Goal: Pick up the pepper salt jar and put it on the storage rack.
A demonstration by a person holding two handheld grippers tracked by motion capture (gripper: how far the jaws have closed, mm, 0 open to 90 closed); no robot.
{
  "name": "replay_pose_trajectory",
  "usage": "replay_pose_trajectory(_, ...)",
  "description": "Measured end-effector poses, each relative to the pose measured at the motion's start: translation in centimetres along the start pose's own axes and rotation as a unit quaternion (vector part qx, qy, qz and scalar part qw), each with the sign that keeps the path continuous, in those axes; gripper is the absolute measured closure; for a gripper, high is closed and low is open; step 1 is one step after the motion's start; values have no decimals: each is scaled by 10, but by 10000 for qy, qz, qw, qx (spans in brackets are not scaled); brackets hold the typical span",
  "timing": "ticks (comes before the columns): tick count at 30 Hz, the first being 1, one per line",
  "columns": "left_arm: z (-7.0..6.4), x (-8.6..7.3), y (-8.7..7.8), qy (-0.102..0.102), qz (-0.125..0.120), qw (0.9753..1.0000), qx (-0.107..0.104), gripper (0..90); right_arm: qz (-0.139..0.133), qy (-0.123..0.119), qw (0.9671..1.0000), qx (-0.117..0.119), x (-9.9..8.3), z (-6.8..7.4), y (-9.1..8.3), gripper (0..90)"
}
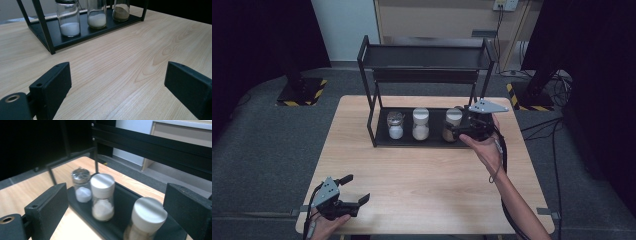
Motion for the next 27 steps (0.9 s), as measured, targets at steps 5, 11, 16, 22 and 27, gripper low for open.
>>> replay_pose_trajectory(5, 1, -1, 2, -21, 37, 10000, -14, 63, -48, -31, 10000, 73, -5, 6, -18, 60)
replay_pose_trajectory(11, 2, -1, 3, -55, 22, 10000, 1, 64, -92, -39, 9999, 80, -14, 9, -37, 60)
replay_pose_trajectory(16, 1, -1, 4, -34, 32, 10000, -7, 64, -72, -60, 9999, 97, -25, 13, -49, 59)
replay_pose_trajectory(22, 1, -1, 3, -14, 31, 10000, -3, 63, -16, -1, 10000, 98, -43, 19, -62, 56)
replay_pose_trajectory(27, 0, -1, 2, 8, 30, 10000, 16, 63, 24, -7, 10000, 66, -55, 25, -76, 54)
Point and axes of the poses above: each handheld gripper's, and its own axes: y roughly forward along the jaws, x roughly out of its top, z roughly to its left, the point moved 9 cm from there along y, roughly forward along the jaws, and after that the axes turned 5 degrees about -y, right-handed, at the moved point
